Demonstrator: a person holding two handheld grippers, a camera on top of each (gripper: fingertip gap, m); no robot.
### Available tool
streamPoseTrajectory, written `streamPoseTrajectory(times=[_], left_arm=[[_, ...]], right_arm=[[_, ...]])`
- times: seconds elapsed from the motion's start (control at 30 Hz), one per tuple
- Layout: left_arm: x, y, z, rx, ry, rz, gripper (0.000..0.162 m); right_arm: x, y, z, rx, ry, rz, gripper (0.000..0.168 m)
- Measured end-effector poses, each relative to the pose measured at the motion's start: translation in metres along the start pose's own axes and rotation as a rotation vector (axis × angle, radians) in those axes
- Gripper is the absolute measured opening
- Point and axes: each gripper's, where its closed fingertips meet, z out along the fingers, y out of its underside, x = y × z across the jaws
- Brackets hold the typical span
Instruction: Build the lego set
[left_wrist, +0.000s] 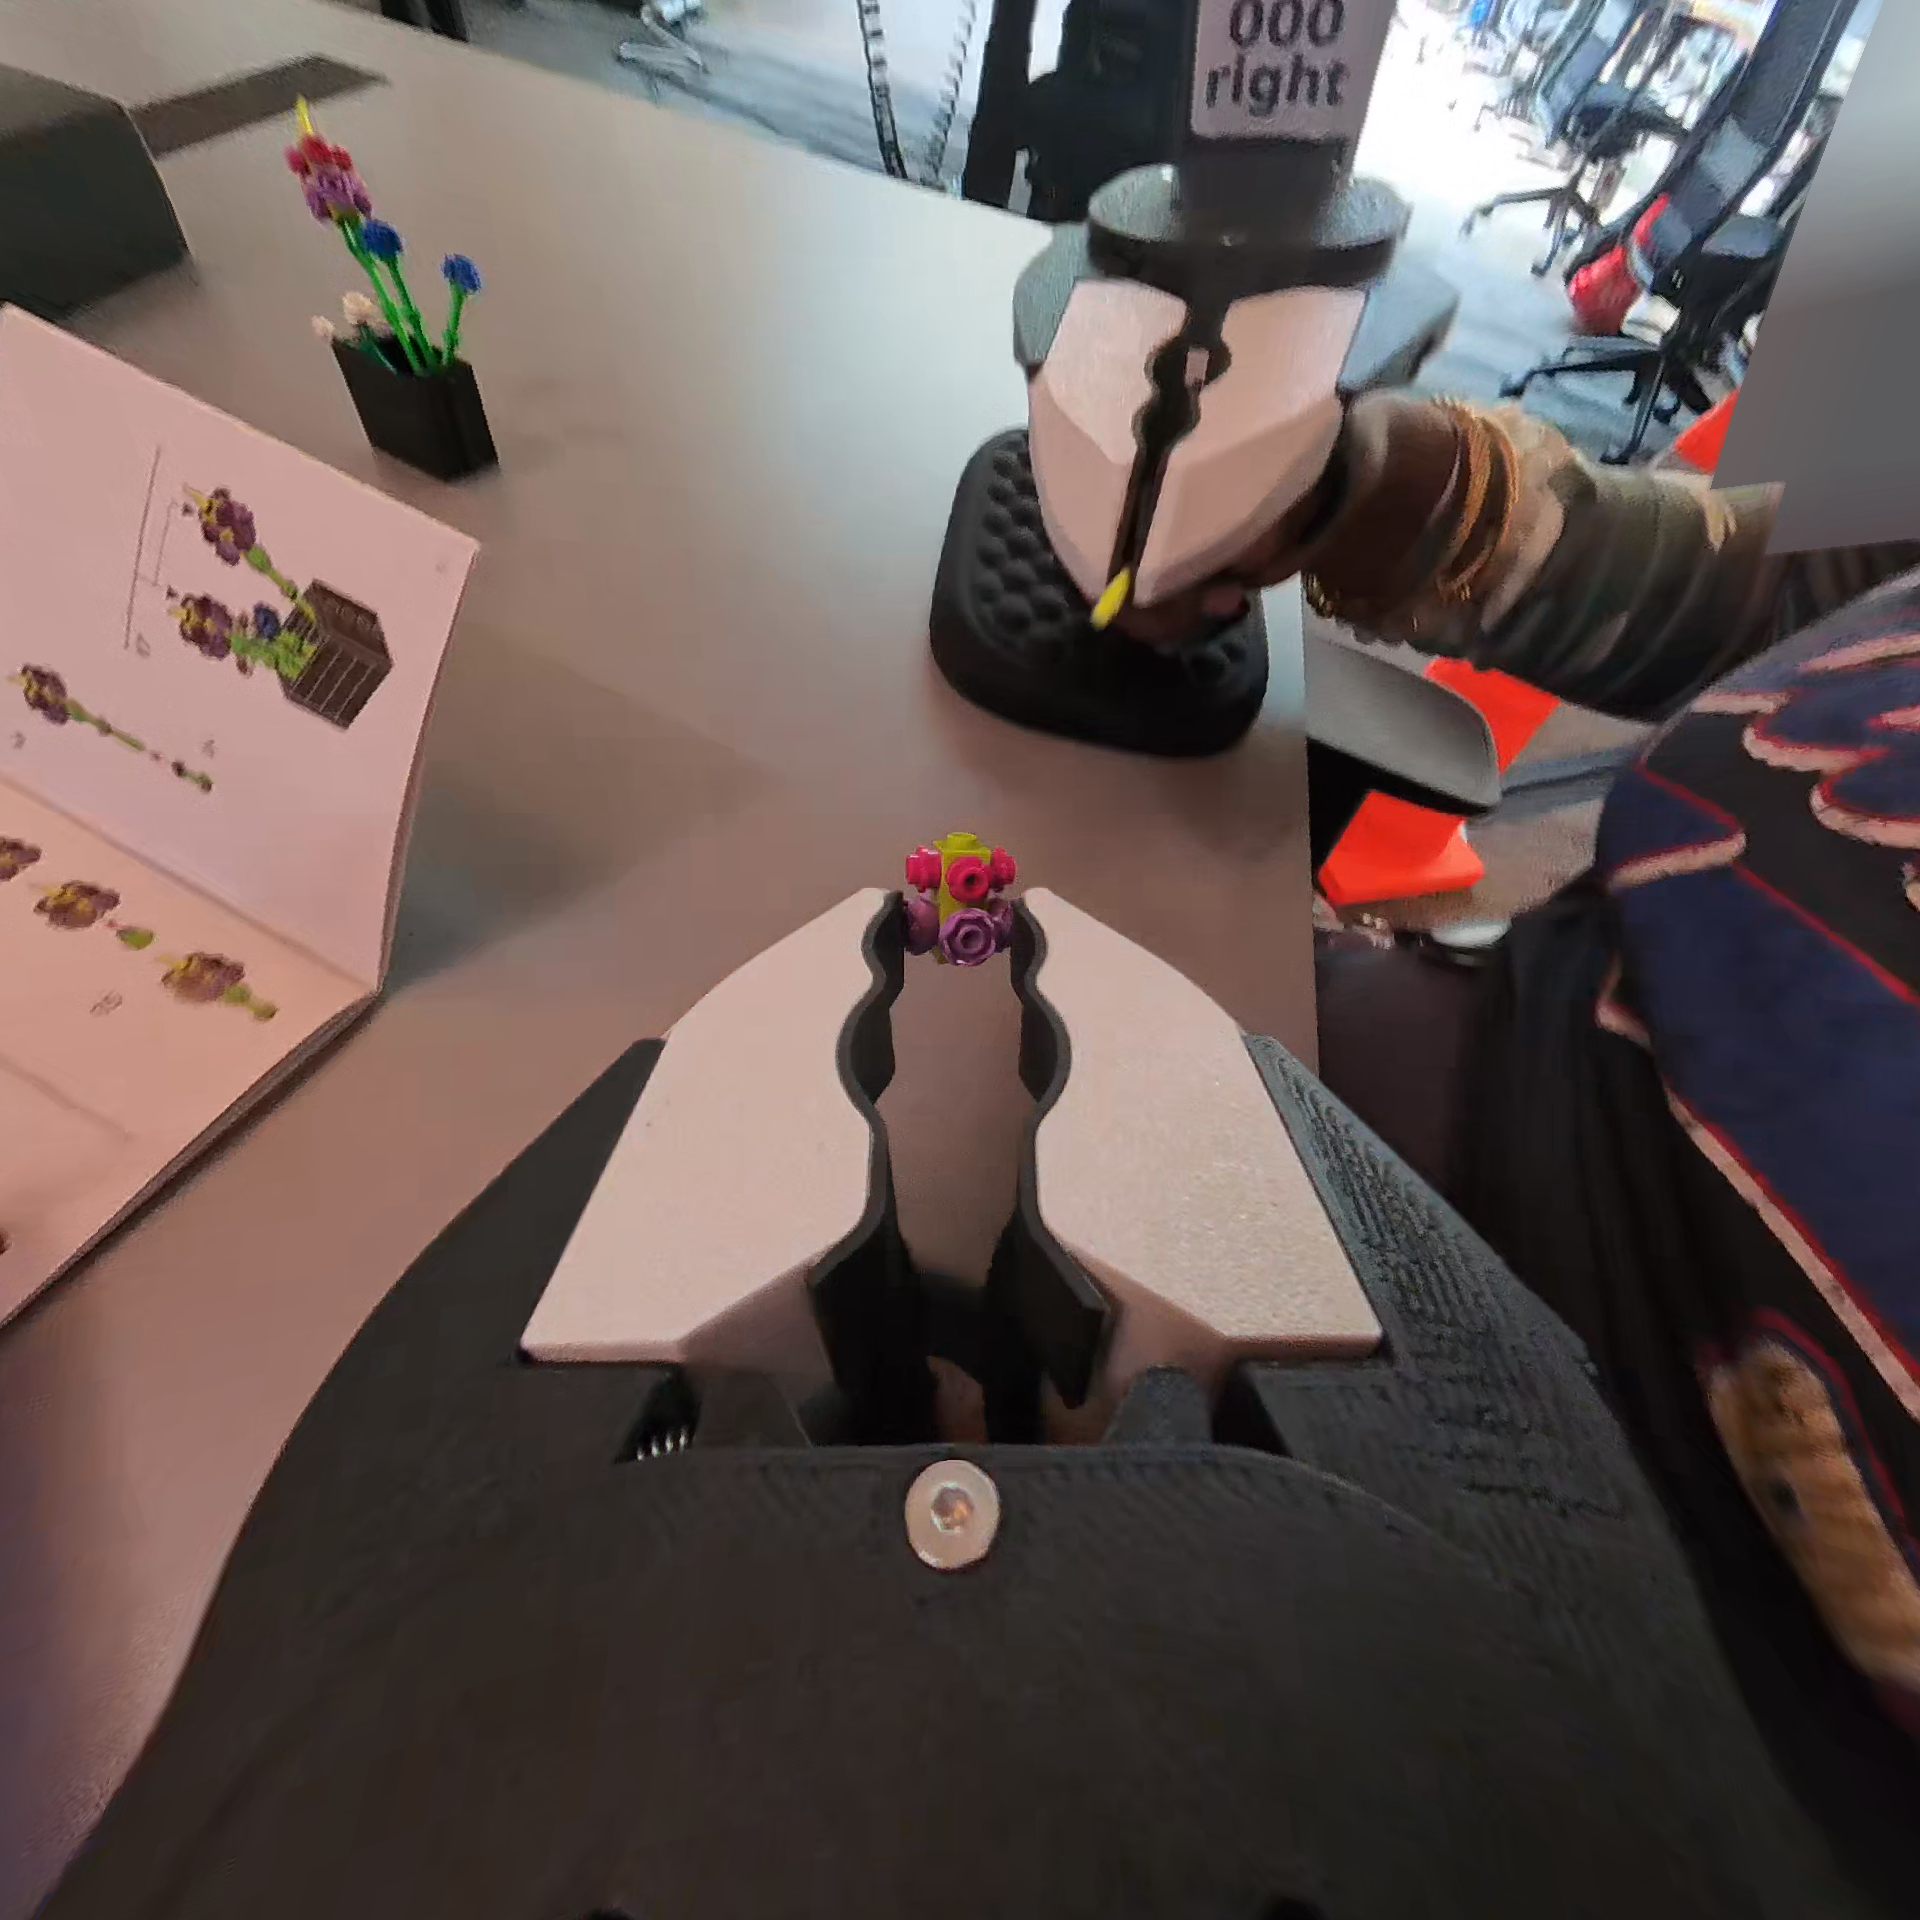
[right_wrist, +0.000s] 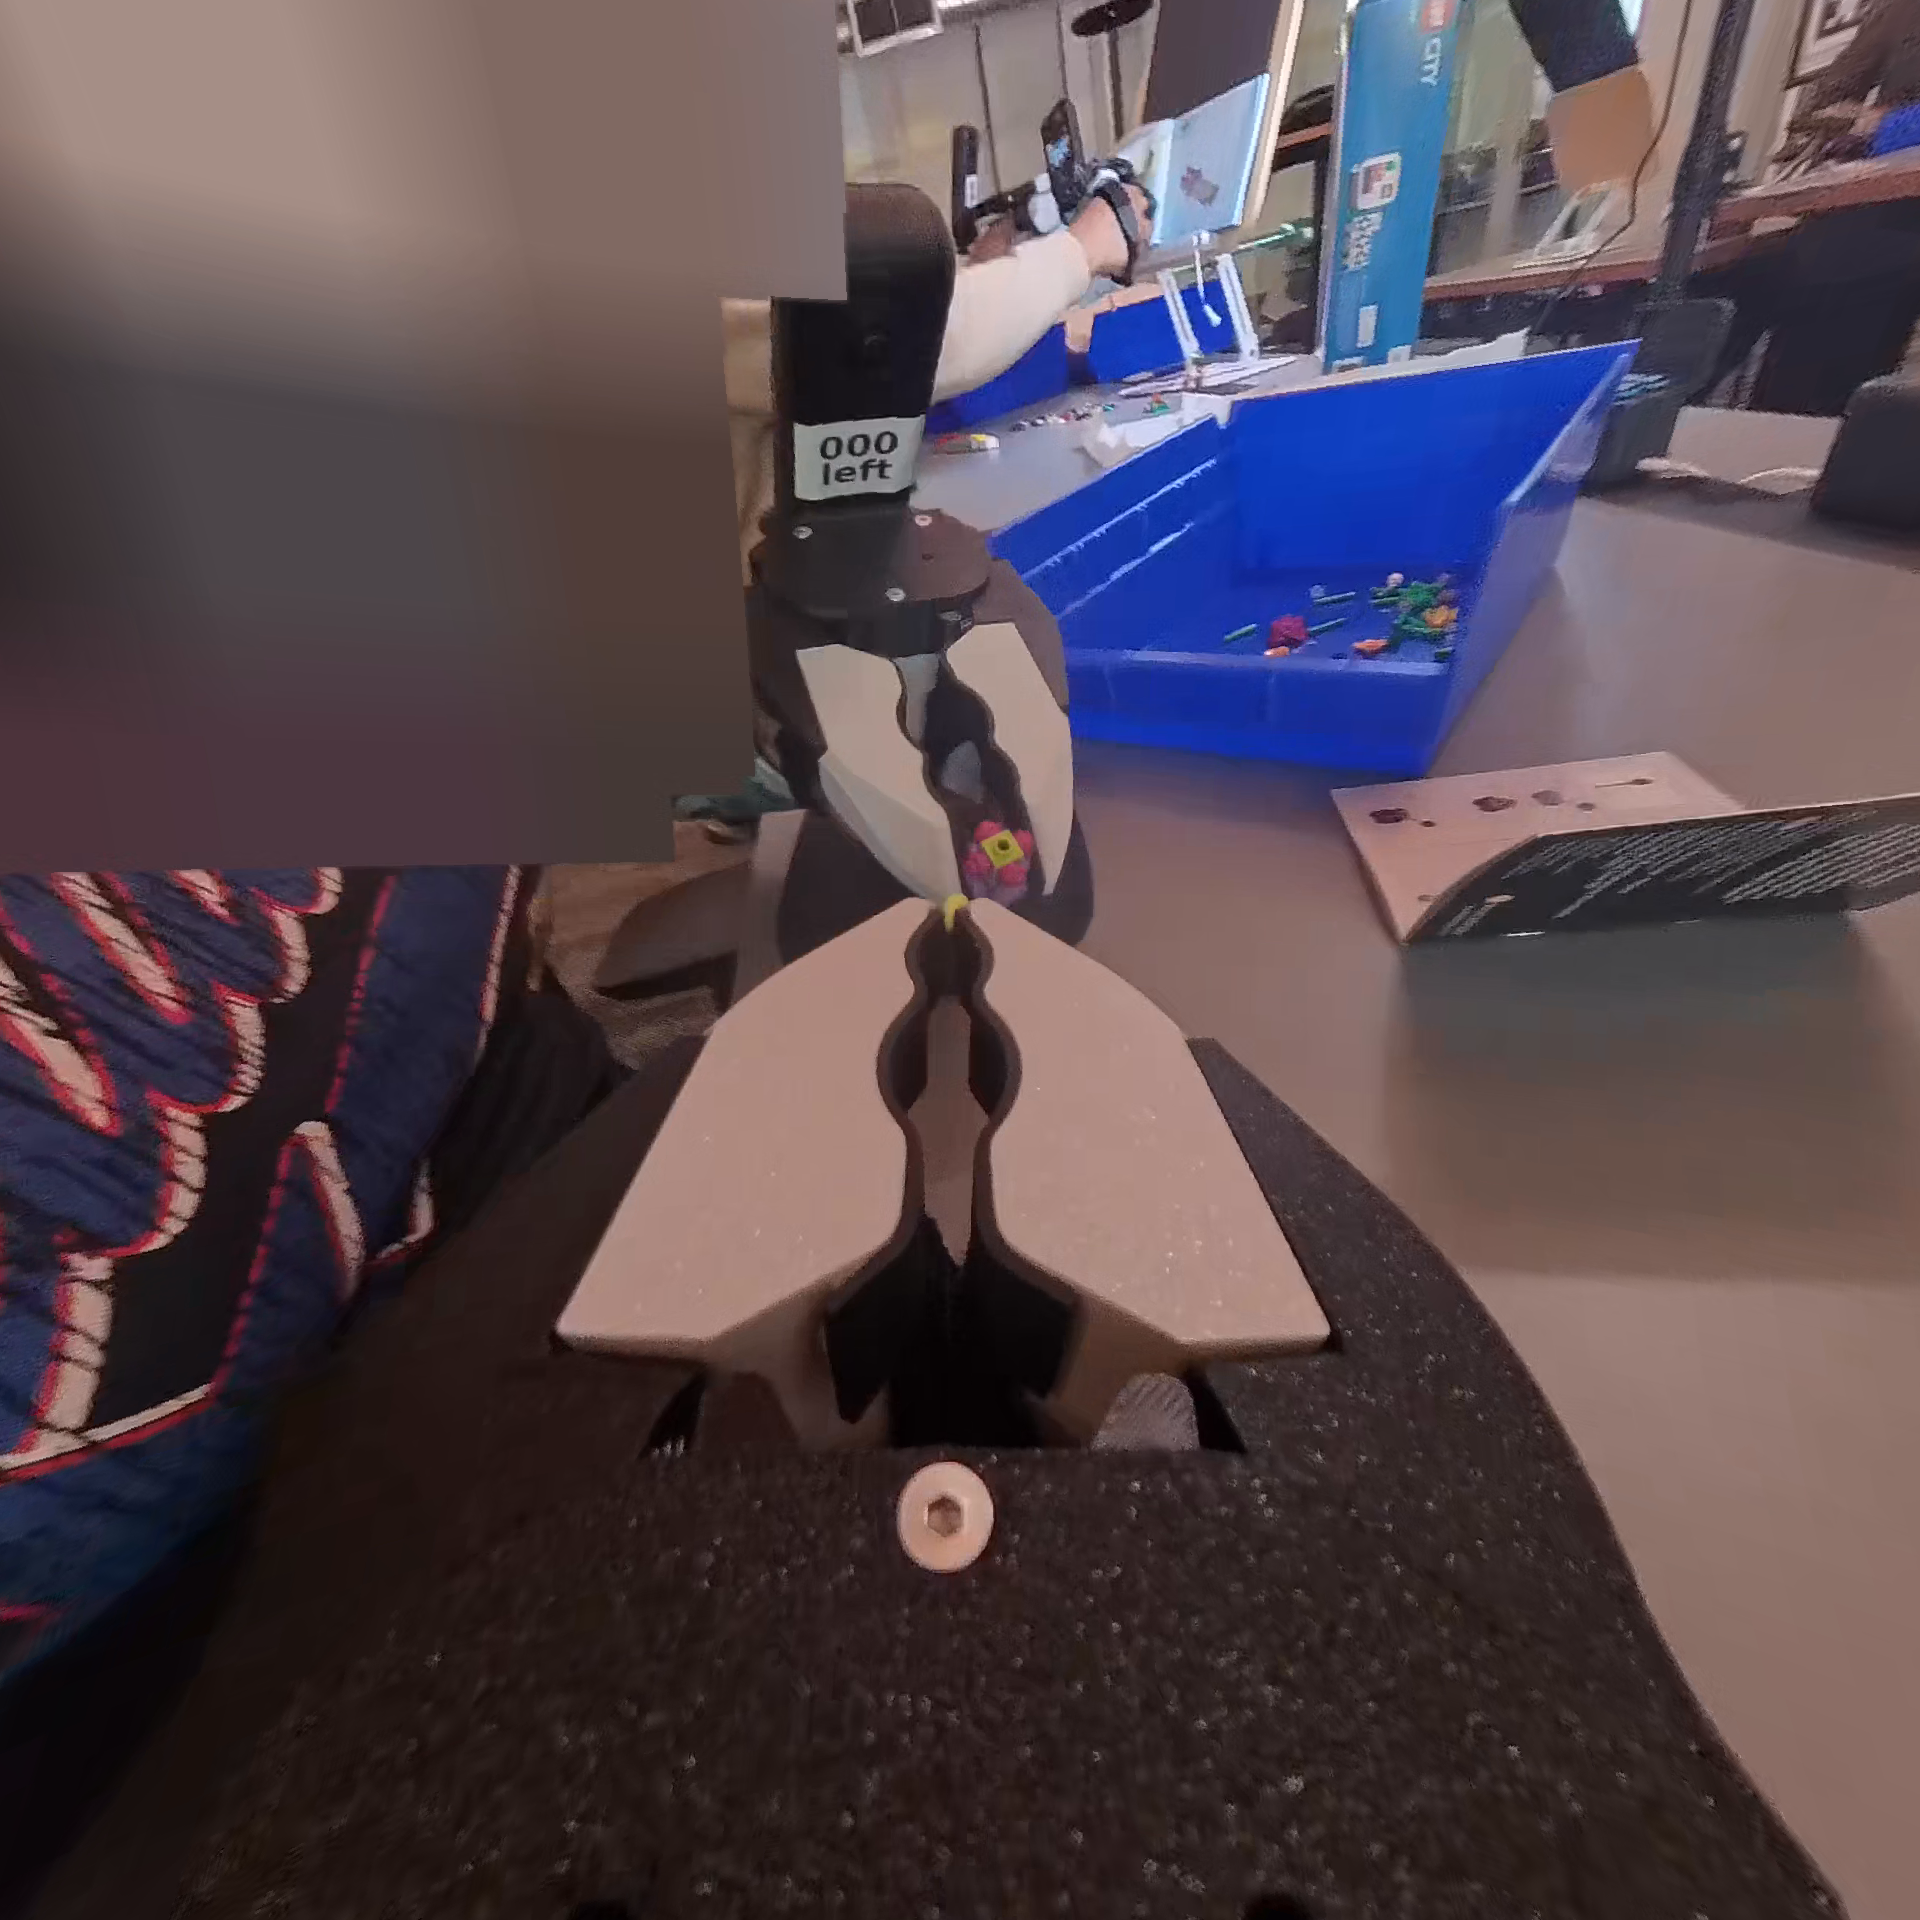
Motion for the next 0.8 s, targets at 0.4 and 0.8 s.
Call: streamPoseTrajectory(times=[0.4,0.8], left_arm=[[0.018,0.031,0.034,-0.220,0.173,0.017,0.020],[0.036,0.031,0.025,-0.186,0.330,0.063,0.020]], right_arm=[[-0.003,0.040,0.011,-0.289,-0.090,-0.096,0.002],[-0.019,0.041,0.018,-0.315,-0.297,-0.045,0.002]])
